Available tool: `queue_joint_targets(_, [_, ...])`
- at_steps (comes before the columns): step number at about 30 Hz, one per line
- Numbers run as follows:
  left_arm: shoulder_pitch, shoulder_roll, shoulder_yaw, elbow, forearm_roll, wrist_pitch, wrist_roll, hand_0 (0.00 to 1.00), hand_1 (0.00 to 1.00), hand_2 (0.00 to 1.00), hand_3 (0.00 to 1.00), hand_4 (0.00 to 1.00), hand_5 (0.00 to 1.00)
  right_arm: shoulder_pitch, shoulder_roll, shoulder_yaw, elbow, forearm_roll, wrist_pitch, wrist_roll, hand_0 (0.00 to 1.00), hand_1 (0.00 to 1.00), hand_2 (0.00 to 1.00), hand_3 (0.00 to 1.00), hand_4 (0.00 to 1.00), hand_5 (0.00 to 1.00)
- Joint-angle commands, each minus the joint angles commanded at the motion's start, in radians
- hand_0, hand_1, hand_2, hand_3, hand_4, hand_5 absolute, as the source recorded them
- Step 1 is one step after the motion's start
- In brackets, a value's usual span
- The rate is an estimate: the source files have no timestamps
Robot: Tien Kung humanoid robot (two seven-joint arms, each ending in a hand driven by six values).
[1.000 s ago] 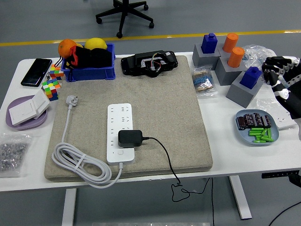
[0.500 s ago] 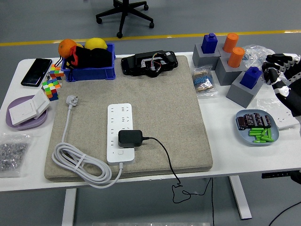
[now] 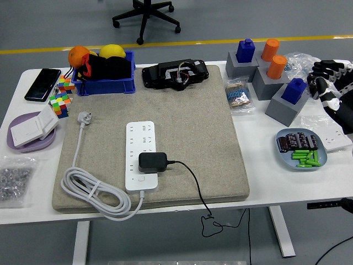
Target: Press the white button,pick up the black plug,place it near the board,insert it into the board
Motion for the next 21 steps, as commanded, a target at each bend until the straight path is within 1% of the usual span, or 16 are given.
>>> queue_joint_targets(2, [0.002,0.000,0.000,0.000,-0.003,0.001,0.000,0.701,0.672,0.621,0.682,0.511,0.191,-0.001,0.000,0.002,-0.001,0.000,0.001,-0.002,0.673,0.648,0.627,0.606,0.727,0.320])
queue_joint_targets(5, [0.010,0.000,0.015,0.000,-0.035,0.005,-0.005,0.701,0.672,0.621,0.683,0.516,0.194,-0.002,0.000,0.005,0.001,-0.001,0.001,-0.004,0.673,0.646,0.626,0.606,0.726,0.318])
queue_joint_targets(9, [0.019,0.002,-0.023,0.000,-0.005,0.009,0.000,0.700,0.672,0.621,0.683,0.521,0.195,-0.010,0.002,0.003,0.001,-0.002,0.001,-0.005,0.673,0.646,0.625,0.606,0.725,0.319])
queue_joint_targets(12, [0.020,0.002,-0.037,0.000,0.006,0.010,0.003,0.700,0.672,0.621,0.683,0.521,0.195,-0.013,0.003,0.001,-0.002,-0.001,0.002,-0.007,0.673,0.646,0.625,0.606,0.725,0.319])
queue_joint_targets(21, [0.017,-0.015,-0.004,0.000,-0.027,0.008,-0.001,0.701,0.672,0.624,0.683,0.522,0.194,-0.013,0.004,-0.001,-0.004,-0.001,0.002,-0.006,0.673,0.642,0.623,0.606,0.726,0.320])
